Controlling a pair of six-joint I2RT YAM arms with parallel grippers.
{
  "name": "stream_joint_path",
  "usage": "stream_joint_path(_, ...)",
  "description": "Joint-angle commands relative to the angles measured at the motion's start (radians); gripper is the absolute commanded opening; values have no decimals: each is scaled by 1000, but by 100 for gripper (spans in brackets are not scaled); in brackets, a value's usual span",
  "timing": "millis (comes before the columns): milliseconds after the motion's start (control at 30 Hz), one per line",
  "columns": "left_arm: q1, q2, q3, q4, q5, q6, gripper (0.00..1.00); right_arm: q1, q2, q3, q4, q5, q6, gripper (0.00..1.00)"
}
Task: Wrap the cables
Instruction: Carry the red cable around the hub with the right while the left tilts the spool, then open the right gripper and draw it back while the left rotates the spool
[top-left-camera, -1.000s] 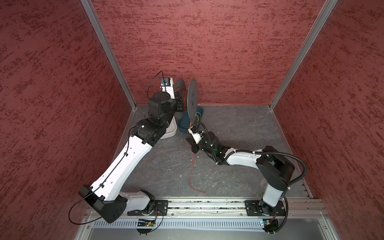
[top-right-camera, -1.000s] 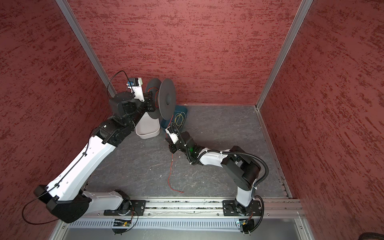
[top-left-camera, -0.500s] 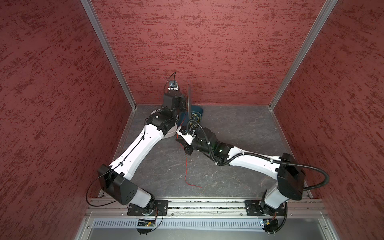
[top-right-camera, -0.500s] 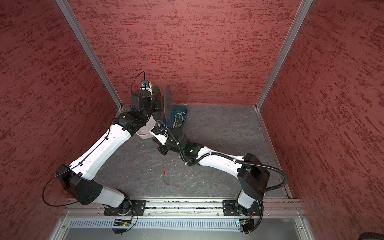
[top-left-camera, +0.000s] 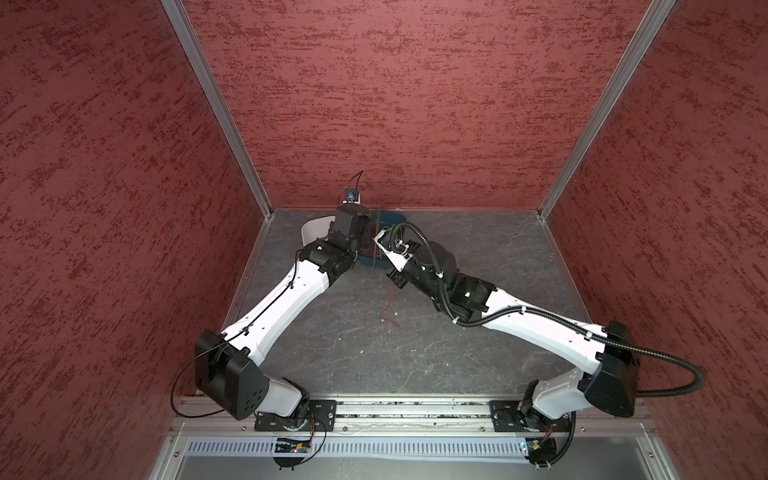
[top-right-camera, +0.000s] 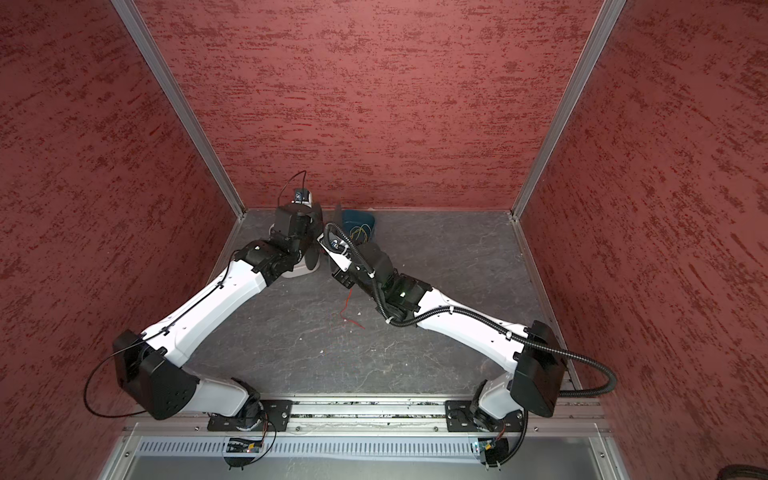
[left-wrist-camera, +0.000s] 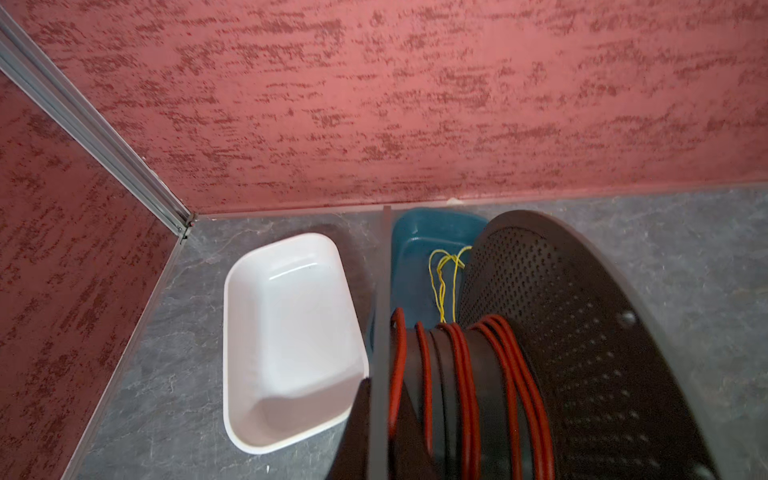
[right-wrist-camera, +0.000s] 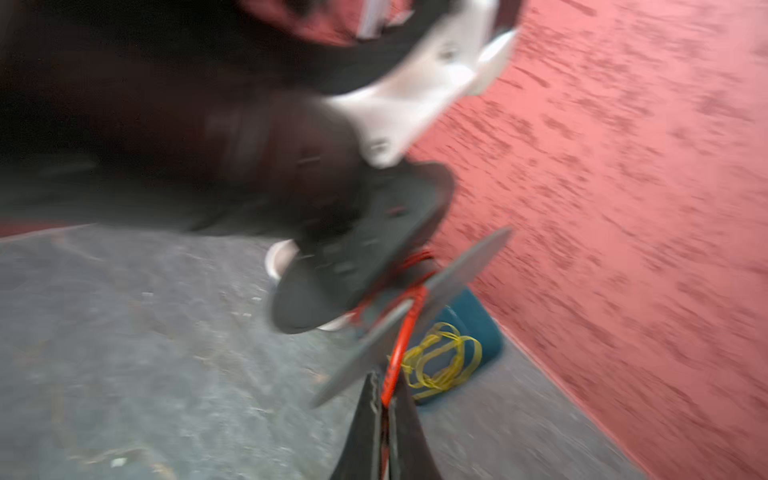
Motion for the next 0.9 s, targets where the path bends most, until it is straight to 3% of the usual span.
stream_joint_path(0, -48, -62, -6, 21, 18, 40, 0, -48, 8, 70, -24, 163, -62, 0)
stream_joint_path(133, -100, -71, 5, -53, 43, 64, 0, -121, 55, 158, -111, 205, -19, 0)
stream_joint_path(367, -122, -135, 14, -124, 185, 55, 0, -281, 125, 236, -208, 156, 134, 0)
stream_joint_path(500, -110, -188, 25, -131, 319, 40, 1, -387, 158, 227, -226, -6, 218, 0)
stream_joint_path(600, -49, -223, 25, -107, 462, -19, 2, -437, 182, 207, -227, -122, 291, 0)
stream_joint_path(700, 11, -242, 40, -101, 560, -71, 2, -465, 184, 154, -192, -209, 338, 10)
stream_joint_path(867, 55, -262, 71, -99, 622, -107, 2, -495, 127, -20, -51, -370, 364, 24)
